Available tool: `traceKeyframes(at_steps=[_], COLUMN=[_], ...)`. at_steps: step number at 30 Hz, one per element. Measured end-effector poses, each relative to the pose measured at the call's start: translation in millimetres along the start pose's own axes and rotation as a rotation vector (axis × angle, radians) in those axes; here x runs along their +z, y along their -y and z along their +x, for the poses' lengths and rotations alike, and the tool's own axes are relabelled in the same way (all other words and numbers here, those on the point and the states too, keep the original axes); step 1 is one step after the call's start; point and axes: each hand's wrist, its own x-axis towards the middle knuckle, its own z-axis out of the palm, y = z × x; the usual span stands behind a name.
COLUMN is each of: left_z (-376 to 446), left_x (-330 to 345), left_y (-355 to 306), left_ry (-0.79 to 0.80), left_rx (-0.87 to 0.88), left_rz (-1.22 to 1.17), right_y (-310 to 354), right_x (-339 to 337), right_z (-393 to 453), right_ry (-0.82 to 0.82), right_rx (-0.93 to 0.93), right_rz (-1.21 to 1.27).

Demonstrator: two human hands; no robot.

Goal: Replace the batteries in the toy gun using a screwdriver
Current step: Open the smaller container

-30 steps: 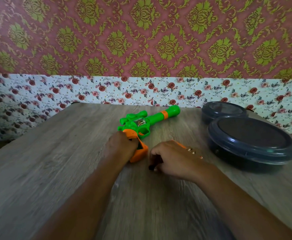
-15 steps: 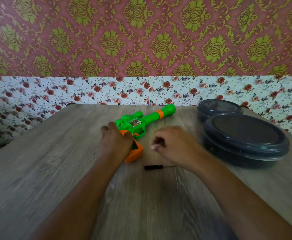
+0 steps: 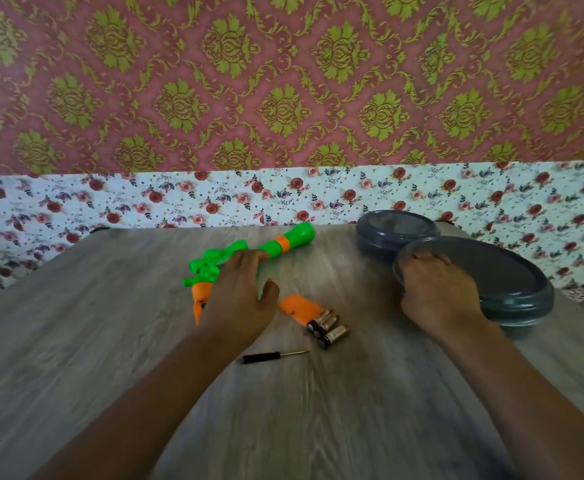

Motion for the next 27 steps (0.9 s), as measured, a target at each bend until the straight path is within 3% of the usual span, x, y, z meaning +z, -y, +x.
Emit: traceKeyframes(at_steps=[10,19,24,27], left_z=[79,133,132,123], left_x=[77,153,152,132], left_y=[-62,-91,-81,-74], left_ry=[0.359,0.468,0.453,0.442], left_rx=[0.239,0.331,0.36,0.367], left_rz=[0.154,0.338,0.401,0.428], right_y=[-16,-14,-5,1], right_x=[25,36,40,46], right_z=[5,11,14,14], right_ry=[-0.07,-0.093,-0.113,-0.219], right_rx=[0.065,0.009,-0.1,-0.117], right_rz=[-0.06,0.037,0.055,0.095])
